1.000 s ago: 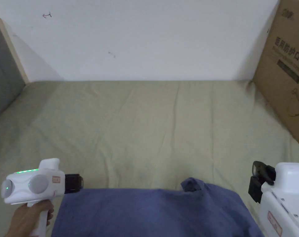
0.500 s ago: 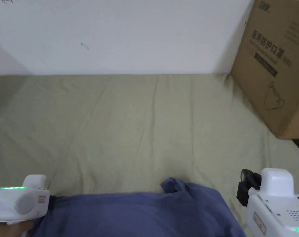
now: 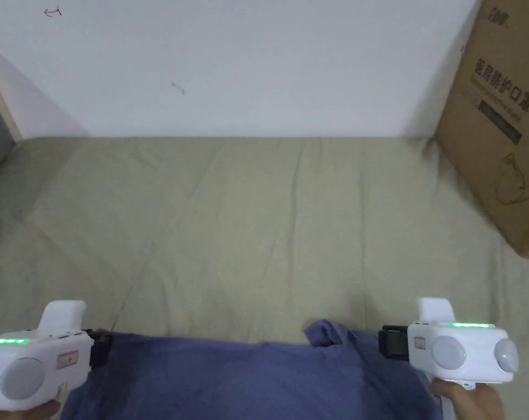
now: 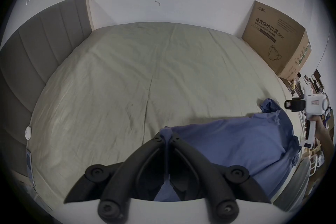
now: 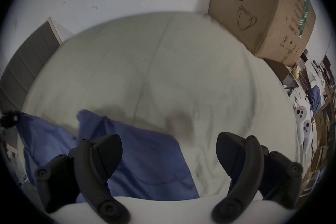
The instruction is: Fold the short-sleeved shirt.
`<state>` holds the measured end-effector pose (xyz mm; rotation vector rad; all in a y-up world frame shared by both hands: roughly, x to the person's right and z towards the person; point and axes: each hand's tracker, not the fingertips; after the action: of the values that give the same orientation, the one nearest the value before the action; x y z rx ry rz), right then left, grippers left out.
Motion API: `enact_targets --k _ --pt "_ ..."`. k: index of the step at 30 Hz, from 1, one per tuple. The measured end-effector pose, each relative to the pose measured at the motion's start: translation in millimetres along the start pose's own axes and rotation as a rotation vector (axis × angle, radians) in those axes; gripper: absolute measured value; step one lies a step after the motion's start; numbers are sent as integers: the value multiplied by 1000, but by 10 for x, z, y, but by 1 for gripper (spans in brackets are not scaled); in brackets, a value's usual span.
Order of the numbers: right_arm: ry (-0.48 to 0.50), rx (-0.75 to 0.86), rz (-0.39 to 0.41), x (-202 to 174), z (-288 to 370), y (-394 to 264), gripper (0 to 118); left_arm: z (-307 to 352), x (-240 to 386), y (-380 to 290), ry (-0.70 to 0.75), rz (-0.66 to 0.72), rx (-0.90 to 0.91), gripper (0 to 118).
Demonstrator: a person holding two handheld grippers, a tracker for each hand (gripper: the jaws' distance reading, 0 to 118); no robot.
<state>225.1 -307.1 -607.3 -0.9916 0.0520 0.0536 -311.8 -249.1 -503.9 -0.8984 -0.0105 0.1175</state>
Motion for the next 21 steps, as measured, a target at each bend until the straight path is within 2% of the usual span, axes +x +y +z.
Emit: enact_targets --k 1,2,3,5,6,8,11,13,16,21 --pt "-8 -31 9 -12 -79 -19 96 -9 -20 -7 1 0 0 3" --pt "-12 -52 10 -24 -136 -27 83 -7 -33 -17 1 2 -1 3" --pt "1 -67 5 -30 -187 -40 62 -7 -48 -28 0 7 -2 3" --pt "38 -94 -32 -52 -228 -95 52 -33 -74 -33 -4 23 -3 3" --pt "23 -73 -26 -81 -189 -117 41 -35 -92 -48 -7 30 -4 3" --pt "34 -47 4 -93 -122 -131 4 -35 -105 -75 -23 46 -4 3" --pt "18 -35 72 -152 -3 -184 4 -32 -120 -117 -8 55 -7 3" --pt "14 9 52 -146 153 -203 3 18 -105 -157 1 74 0 3" --pt "67 97 -1 -72 515 -190 3 123 -135 -188 8 113 16 3" --pt "142 220 29 16 1327 -253 3 459 -169 -251 16 173 69 3"
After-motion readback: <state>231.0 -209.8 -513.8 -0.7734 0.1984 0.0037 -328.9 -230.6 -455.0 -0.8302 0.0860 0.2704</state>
